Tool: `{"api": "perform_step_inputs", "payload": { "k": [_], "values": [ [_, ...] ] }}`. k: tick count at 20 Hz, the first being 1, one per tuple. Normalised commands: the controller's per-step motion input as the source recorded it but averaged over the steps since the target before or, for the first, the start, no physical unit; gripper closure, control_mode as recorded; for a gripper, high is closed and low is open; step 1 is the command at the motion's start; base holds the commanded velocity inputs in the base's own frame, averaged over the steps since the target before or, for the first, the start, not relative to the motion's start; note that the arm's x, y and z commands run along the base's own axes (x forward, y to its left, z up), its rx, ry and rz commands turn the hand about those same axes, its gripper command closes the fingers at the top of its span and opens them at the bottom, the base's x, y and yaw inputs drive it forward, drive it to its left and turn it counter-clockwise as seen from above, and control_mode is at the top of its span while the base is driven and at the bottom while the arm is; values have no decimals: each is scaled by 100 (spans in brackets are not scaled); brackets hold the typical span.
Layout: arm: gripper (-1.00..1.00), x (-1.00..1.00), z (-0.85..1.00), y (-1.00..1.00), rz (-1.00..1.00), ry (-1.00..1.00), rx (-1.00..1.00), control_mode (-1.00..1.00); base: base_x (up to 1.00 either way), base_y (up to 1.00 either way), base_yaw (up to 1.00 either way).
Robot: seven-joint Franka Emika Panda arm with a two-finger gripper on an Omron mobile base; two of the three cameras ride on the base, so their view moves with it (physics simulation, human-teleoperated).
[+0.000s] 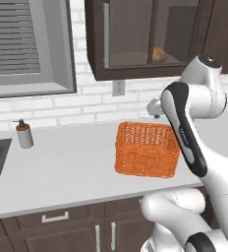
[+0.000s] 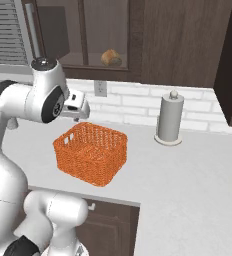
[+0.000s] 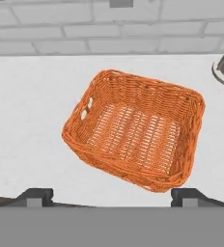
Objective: Open the cabinet, pick up the bread from the cabinet and place it in the basket. Then move the basket to the dining counter.
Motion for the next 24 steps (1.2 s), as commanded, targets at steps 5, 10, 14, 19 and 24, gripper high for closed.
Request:
{"api": "perform_step_inputs", "payload": {
  "k": [5, 10, 14, 19, 24],
  "values": [
    [-100, -23, 80, 42, -1, -61, 7, -100, 0, 0, 0],
    [-100, 12, 98, 50, -1, -19, 2, -100, 0, 0, 0],
    [-100, 33, 77, 75, -5, -9, 0, -100, 0, 0, 0],
    [-100, 30, 39, 57, -6, -9, 0, -100, 0, 0, 0],
    [-100, 47, 7, 12, -14, 0, -2, -100, 0, 0, 0]
  ]
}}
